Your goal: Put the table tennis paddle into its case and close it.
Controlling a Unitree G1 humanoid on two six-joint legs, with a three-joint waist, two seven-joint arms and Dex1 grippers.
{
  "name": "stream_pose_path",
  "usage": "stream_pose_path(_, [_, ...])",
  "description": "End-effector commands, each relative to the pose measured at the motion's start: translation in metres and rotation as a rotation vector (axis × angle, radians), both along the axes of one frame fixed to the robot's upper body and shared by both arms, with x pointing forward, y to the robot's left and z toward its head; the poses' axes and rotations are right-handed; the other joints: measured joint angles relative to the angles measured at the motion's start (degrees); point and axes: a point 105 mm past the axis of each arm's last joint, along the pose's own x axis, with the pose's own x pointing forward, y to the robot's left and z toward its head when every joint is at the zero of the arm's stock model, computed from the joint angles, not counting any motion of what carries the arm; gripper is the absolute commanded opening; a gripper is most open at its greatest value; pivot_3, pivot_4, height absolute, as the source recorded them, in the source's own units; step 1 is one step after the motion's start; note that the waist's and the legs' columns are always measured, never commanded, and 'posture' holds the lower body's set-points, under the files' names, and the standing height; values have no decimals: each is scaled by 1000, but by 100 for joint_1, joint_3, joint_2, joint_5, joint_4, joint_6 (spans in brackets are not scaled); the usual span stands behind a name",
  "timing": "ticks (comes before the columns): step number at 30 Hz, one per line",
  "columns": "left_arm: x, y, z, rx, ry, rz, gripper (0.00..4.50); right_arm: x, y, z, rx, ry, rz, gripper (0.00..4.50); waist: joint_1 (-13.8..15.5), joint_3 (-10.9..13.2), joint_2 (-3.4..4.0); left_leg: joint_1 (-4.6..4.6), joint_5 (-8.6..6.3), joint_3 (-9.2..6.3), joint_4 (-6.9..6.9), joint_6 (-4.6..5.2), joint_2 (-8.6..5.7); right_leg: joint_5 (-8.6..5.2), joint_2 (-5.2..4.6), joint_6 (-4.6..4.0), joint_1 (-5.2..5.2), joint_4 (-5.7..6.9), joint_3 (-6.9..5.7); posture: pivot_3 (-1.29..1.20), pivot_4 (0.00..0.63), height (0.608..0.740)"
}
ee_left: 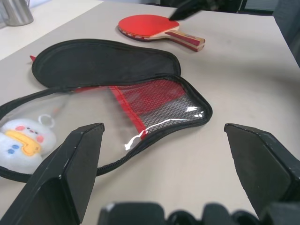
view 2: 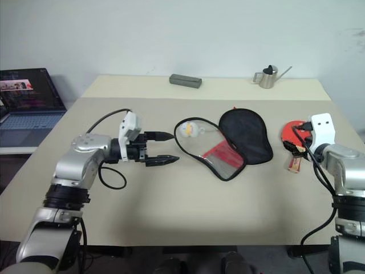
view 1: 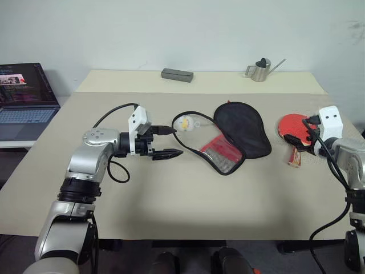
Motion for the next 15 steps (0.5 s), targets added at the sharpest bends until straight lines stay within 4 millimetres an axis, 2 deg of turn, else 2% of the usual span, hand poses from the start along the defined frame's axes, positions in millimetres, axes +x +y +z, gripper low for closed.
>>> stream_pose_path(1, [0, -2, 13, -9, -50, -16, 4500, -10, -8, 19, -5, -69, -42, 4436, 2, 0, 0, -1, 0, -1, 0, 0, 0, 0, 0, 0, 0, 0, 0, 0, 150, 740])
stream_pose_path(10, [1, 1, 12, -16, -51, 3, 4500, -16, -1, 10, 14, -62, -51, 4436, -1, 0, 0, 0, 0, -1, 0, 0, 0, 0, 0, 0, 0, 1, 0, 0, 150, 740])
stream_pose_path(15, [2, 4, 15, -17, -58, 13, 4500, -13, 22, 4, -16, -55, 82, 4436, -3, 0, 0, 1, 0, -2, 0, 0, 0, 0, 1, 0, 0, 1, -1, 0, 150, 740])
